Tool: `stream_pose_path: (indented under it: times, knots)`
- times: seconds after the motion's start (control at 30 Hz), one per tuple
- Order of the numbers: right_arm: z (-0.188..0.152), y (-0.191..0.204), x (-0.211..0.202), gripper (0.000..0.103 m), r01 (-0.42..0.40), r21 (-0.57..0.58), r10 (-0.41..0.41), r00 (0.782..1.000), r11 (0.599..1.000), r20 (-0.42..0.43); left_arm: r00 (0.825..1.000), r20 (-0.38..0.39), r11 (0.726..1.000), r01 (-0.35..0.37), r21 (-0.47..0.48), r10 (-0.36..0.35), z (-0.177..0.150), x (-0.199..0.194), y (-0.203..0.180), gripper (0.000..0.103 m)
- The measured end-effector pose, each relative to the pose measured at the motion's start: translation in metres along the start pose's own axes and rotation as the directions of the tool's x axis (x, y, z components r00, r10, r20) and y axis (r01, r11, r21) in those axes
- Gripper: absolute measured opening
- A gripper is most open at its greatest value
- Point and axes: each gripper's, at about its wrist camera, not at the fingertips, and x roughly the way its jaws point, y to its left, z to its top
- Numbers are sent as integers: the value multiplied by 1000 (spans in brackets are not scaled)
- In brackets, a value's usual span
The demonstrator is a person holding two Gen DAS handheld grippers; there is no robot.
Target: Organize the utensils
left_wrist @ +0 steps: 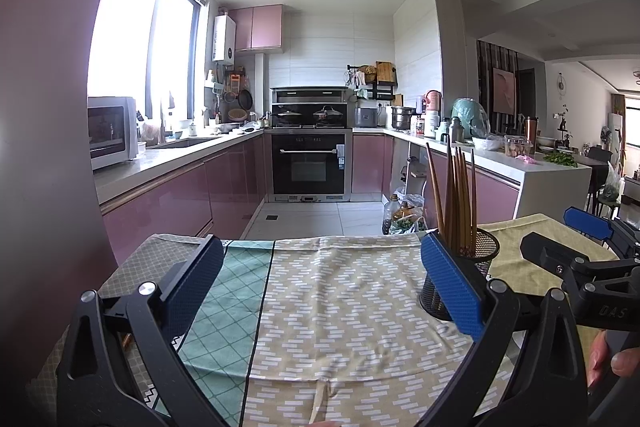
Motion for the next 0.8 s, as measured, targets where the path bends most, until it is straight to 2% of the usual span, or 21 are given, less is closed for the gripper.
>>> stream_pose_path:
  times: [0.8]
  knots:
    - [2,-1,0,96,-3,1,3,1000,1000,3,1000,1,1000,-2,0,2,0,0,0,97]
